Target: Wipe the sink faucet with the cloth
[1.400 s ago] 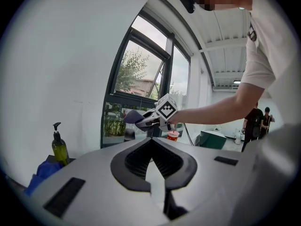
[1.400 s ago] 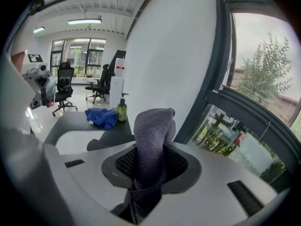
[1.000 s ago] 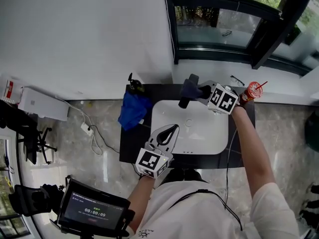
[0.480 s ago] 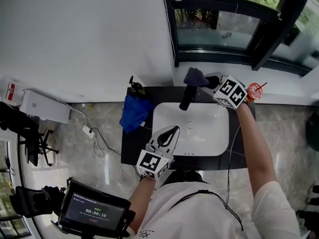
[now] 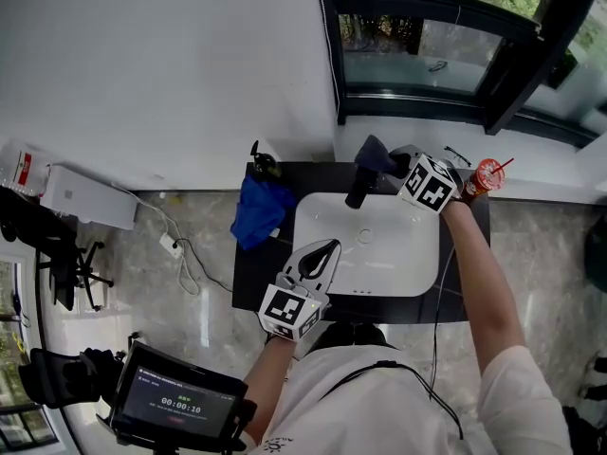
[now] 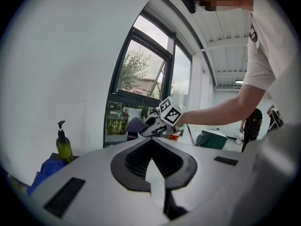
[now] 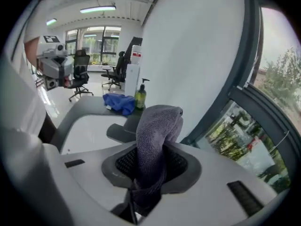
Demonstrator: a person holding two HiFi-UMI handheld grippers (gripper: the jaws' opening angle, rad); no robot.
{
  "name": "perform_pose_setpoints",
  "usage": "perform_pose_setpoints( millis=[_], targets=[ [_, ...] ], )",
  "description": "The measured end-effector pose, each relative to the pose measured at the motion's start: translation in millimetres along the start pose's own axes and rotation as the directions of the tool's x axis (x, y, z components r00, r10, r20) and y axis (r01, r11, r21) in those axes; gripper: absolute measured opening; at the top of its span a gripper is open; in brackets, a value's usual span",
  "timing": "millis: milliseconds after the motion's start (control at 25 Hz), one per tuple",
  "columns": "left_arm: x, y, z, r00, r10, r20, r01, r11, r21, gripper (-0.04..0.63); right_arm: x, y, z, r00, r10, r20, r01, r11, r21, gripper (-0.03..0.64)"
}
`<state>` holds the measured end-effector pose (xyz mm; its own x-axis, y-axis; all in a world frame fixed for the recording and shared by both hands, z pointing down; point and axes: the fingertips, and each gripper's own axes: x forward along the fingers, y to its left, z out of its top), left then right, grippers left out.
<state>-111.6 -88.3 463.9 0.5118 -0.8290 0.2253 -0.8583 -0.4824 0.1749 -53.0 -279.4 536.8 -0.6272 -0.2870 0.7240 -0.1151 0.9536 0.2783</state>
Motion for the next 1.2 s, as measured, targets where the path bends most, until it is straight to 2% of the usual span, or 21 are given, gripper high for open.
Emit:
perform_pose_setpoints(
  millis=[80, 240, 360, 480, 680, 920, 1040, 1200],
  targets=[
    [0, 0, 1, 1.0, -0.002, 0.001, 0.002, 1.0, -0.001, 0.0, -1, 27, 0, 0.993, 0.118, 0.022, -0.119, 0.993, 0.027, 0.104],
    [1, -3, 2, 1.0, -0.011, 0.003, 0.011, 1.0, 0.002, 0.0, -6, 79, 7, 0.949, 0.308, 0.066, -0.311, 0.95, 0.038, 0.104],
    [0, -3, 1, 1.0, -0.01, 0.001, 0.01, 1.0, 0.0, 0.0, -8, 111, 15, 0.912, 0.396, 0.106, -0.404, 0.912, 0.065, 0.104],
    [-2, -2, 0, 1.0, -0.002, -0.003, 0.002, 1.0, -0.003, 0.0, 0, 130, 12, 0.889, 0.447, 0.104, -0.456, 0.885, 0.092, 0.104],
    [-5, 2, -4, 1.0, 0.014, -0.008, -0.014, 1.0, -0.008, 0.0, 18, 125, 9, 0.878, 0.466, 0.111, -0.479, 0.857, 0.189, 0.104],
    [-9, 4, -8, 1.0, 0.024, -0.017, -0.025, 1.0, -0.008, 0.0, 41, 105, -4, 0.866, 0.492, 0.089, -0.486, 0.785, 0.384, 0.104],
    [-8, 4, -8, 0.999, 0.025, -0.02, -0.025, 1.0, -0.006, 0.0, 42, 85, -11, 0.889, 0.451, 0.079, -0.434, 0.775, 0.459, 0.101],
    [-7, 2, -8, 1.0, 0.017, -0.02, -0.017, 1.0, -0.005, 0.0, 42, 51, -23, 0.938, 0.335, 0.092, -0.327, 0.76, 0.562, 0.101]
  ],
)
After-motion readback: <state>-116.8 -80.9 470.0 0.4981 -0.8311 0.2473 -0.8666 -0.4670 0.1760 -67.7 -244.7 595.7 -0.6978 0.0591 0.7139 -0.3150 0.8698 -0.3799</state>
